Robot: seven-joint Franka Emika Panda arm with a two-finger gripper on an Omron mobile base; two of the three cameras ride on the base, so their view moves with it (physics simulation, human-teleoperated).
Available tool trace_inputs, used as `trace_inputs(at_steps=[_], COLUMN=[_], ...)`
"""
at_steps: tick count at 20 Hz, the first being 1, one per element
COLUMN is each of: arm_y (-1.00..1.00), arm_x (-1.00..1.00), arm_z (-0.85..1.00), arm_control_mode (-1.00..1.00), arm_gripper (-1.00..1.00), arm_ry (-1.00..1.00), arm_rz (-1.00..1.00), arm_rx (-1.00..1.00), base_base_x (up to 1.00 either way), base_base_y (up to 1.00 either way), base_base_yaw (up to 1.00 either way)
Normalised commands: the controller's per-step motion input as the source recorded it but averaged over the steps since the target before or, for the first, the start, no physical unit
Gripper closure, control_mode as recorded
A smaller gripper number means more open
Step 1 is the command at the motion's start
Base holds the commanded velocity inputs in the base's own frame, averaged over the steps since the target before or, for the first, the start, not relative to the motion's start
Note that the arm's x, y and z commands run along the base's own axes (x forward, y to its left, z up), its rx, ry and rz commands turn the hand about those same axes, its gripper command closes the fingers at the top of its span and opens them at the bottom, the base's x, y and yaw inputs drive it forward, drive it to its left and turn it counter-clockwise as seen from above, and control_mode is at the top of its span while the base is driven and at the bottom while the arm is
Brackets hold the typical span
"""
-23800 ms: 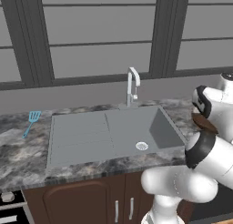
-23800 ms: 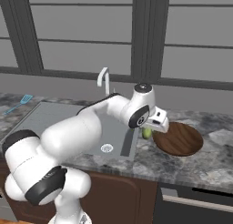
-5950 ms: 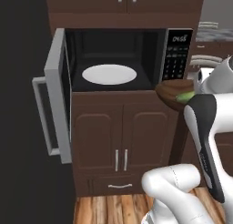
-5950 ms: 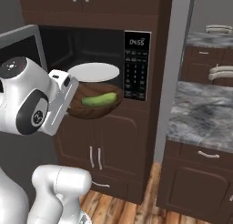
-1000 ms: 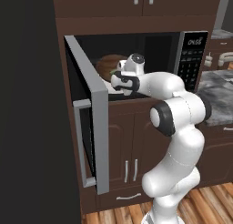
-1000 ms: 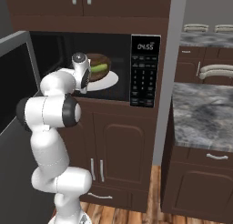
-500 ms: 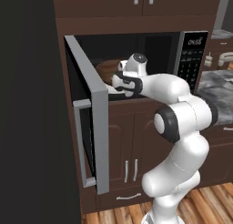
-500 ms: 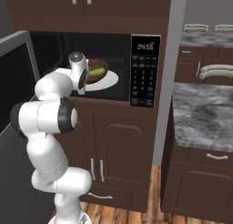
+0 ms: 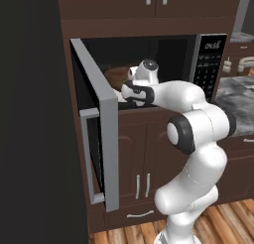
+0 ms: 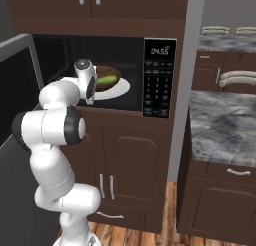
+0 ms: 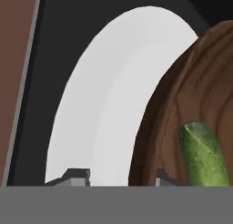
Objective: Pick the cucumber from the sink and place it in the bowl. Then pick the bowl and place it in the microwave. Then close the microwave door and press the start button.
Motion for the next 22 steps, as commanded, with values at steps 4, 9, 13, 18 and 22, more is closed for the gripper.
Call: trace_inputs(at_steps=[4, 9, 13, 18, 22], arm_y=[-0.02, -0.29, -0.18, -0.17, -0.09], arm_x=[-0.67, -1.0, -1.0, -1.0, -1.0], arm_z=[0.54, 0.2, 0.06, -0.01, 0.24], arm_control_mode=[-1.0, -1.0, -1.0, -1.0, -1.0], arm_gripper=[-1.0, -1.0, -1.0, -1.0, -1.0], arm_ry=[0.0, -0.04, -0.11, -0.01, -0.04], arm_rz=[0.0, 0.0, 0.0, 0.08, 0.2], arm_rx=[0.0, 0.0, 0.0, 0.1, 0.18], base_base_x=[0.0, 0.0, 0.0, 0.0, 0.0], base_base_y=[0.0, 0.0, 0.0, 0.0, 0.0], base_base_yaw=[0.0, 0.0, 0.0, 0.0, 0.0])
